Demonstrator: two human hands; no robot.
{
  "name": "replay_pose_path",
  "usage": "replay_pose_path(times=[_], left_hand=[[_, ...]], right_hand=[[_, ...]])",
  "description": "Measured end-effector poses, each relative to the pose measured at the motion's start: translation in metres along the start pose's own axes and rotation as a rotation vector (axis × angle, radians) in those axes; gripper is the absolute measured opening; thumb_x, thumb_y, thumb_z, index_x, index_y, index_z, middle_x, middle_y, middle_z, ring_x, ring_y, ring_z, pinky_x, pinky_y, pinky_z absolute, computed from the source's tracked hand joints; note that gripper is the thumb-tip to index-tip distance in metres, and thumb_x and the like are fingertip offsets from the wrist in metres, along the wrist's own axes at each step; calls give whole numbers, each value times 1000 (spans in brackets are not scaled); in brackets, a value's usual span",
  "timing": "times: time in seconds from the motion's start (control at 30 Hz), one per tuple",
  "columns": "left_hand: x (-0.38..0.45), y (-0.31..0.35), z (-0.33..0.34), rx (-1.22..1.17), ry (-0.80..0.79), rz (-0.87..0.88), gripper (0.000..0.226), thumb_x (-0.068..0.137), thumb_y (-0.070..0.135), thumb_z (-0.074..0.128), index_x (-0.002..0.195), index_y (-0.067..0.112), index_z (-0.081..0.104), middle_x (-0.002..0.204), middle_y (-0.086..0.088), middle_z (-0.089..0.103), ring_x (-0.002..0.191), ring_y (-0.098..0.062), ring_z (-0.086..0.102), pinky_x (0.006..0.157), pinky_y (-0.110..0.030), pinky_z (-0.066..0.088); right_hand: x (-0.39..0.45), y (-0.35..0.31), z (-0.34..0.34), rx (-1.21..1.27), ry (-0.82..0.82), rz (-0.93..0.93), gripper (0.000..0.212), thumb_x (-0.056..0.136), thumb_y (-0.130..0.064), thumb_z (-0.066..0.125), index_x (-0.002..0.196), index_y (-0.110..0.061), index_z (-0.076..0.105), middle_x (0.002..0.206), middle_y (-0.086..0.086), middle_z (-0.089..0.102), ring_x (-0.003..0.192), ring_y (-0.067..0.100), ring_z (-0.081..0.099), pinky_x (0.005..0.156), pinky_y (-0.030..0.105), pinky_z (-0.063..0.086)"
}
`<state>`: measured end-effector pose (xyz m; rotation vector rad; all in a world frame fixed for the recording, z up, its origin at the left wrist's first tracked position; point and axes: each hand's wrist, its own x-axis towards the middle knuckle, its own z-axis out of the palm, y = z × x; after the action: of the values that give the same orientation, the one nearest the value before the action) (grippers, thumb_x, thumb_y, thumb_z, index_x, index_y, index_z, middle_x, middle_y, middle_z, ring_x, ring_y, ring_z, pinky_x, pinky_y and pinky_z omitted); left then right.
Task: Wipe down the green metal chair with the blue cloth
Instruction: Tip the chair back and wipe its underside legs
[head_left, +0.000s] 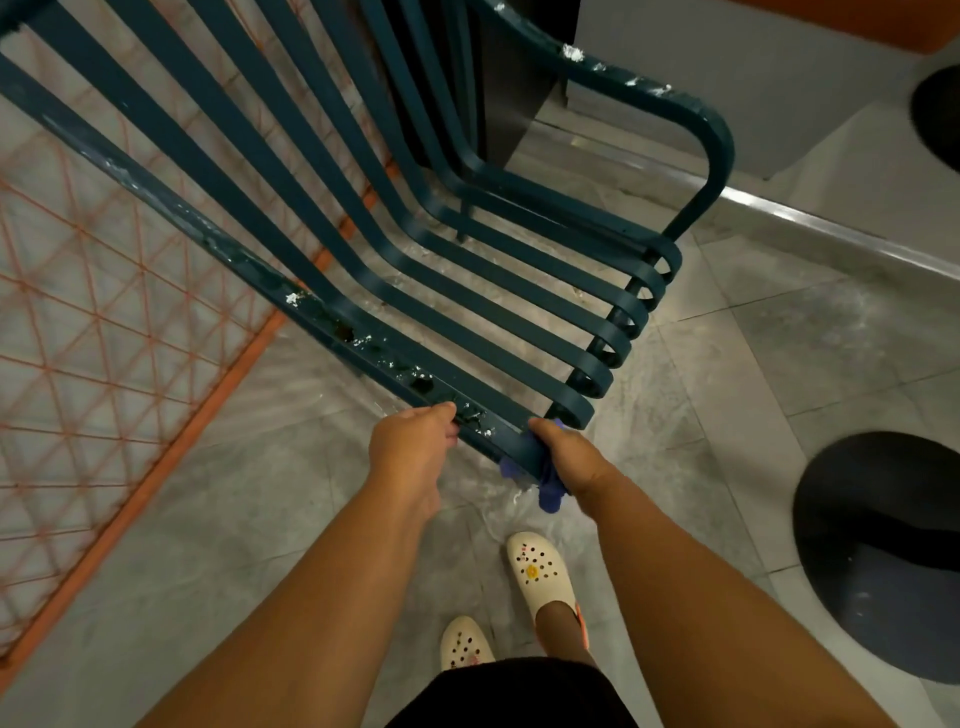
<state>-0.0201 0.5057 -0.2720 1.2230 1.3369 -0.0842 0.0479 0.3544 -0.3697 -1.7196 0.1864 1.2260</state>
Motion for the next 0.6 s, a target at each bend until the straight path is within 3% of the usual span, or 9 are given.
replay_pose_path(times=[0.07, 0.13, 0.23, 0.4, 0.5, 0.6], left_hand=[[1, -2, 0, -25, -4, 10, 7, 88, 21, 62, 87, 14, 62, 92, -7, 72, 85, -13, 66, 64, -24, 42], [2, -4, 1, -35, -13, 14, 16, 88, 22, 61, 96, 8, 64, 91, -7, 72, 85, -12, 67, 82, -31, 46], [3, -5, 0, -30, -17, 5, 26, 89, 23, 60, 106, 4, 65, 93, -6, 73, 87, -13, 67, 98, -40, 40], [3, -4, -1, -31, -6, 31, 25, 89, 23, 60, 103, 4, 66, 89, -5, 73, 83, -11, 67, 93, -38, 40], [4, -5, 0, -10, 16, 50, 19, 88, 24, 61, 92, 6, 68, 83, -4, 73, 80, -12, 68, 88, -36, 40], [6, -6, 0, 12, 33, 60, 15, 86, 25, 64, 84, 11, 66, 82, -4, 73, 82, -15, 68, 85, -36, 41]], right_hand=[[8, -11, -6, -91, -75, -10, 48, 96, -44, 39, 93, -9, 72, 84, 9, 75, 48, 8, 52, 52, 19, 40], [12, -8, -11, -67, -72, 13, 42, 94, -45, 44, 83, -16, 72, 77, 4, 72, 57, 10, 55, 57, 21, 41], [17, 11, -12, -1, -13, 110, 42, 95, -47, 42, 101, -15, 68, 79, 10, 60, 55, 13, 48, 53, 24, 36], [7, 18, 3, 307, 39, 163, 36, 95, -38, 37, 105, -17, 64, 84, 17, 59, 44, 19, 53, 51, 25, 42], [-5, 24, 15, 357, 138, 60, 39, 95, -41, 33, 107, -21, 64, 65, 17, 64, 44, 18, 58, 50, 25, 41], [-9, 40, 24, 540, 266, 76, 37, 98, -46, 39, 98, -18, 63, 44, 1, 58, 35, 6, 50, 39, 20, 39]])
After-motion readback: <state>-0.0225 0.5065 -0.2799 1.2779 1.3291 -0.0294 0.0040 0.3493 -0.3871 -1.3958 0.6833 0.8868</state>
